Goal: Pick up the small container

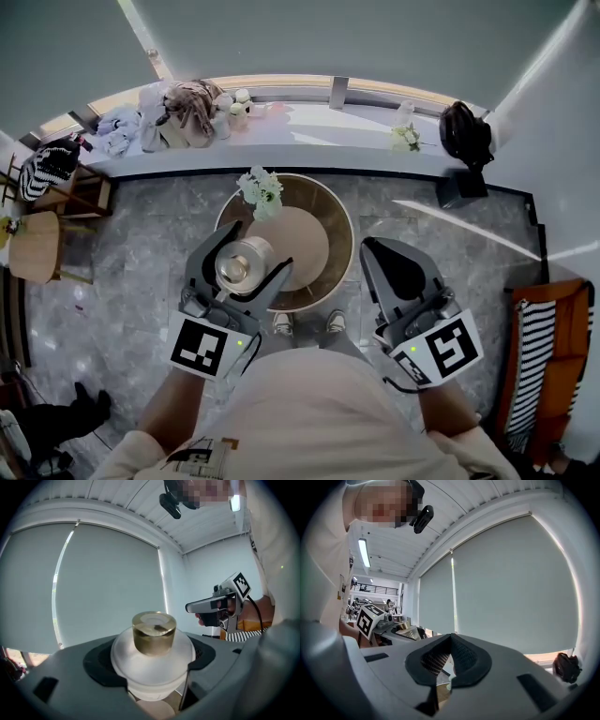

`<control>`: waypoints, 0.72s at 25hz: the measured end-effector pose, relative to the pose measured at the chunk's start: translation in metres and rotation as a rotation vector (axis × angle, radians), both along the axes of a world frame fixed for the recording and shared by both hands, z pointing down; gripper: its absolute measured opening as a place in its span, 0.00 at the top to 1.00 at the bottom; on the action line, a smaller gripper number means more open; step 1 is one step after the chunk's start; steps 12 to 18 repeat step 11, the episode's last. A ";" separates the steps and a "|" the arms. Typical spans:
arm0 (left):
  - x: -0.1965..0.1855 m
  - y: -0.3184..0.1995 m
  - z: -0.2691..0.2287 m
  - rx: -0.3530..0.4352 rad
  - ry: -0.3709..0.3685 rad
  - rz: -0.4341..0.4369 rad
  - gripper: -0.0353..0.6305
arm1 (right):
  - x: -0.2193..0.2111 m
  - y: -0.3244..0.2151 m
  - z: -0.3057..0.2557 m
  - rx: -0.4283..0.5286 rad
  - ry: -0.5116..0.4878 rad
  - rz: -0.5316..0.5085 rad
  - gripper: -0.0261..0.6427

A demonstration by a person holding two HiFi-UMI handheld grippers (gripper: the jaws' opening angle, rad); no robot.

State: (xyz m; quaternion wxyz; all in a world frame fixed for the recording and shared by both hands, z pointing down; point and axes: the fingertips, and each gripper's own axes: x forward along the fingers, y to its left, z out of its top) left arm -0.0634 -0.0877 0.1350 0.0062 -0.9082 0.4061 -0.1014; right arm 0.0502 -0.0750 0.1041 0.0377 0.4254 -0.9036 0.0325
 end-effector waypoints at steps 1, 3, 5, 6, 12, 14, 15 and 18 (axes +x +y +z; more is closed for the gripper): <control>0.000 0.001 0.000 0.000 0.000 0.001 0.44 | 0.001 0.000 0.000 0.000 0.000 0.001 0.95; 0.001 0.002 0.000 -0.001 0.002 0.003 0.44 | 0.002 0.001 0.000 -0.001 0.001 0.004 0.95; 0.002 0.004 0.000 0.001 0.001 0.007 0.44 | 0.003 0.003 0.001 -0.002 0.003 0.007 0.95; 0.002 0.004 0.000 0.001 -0.001 0.009 0.44 | 0.003 0.003 0.002 -0.002 0.004 0.008 0.95; 0.004 0.002 0.003 0.000 -0.017 0.011 0.44 | 0.005 0.001 0.002 0.002 0.001 0.013 0.95; 0.004 0.002 0.003 0.000 -0.017 0.011 0.44 | 0.005 0.001 0.002 0.002 0.001 0.013 0.95; 0.004 0.002 0.003 0.000 -0.017 0.011 0.44 | 0.005 0.001 0.002 0.002 0.001 0.013 0.95; 0.004 0.002 0.003 0.000 -0.017 0.011 0.44 | 0.005 0.001 0.002 0.002 0.001 0.013 0.95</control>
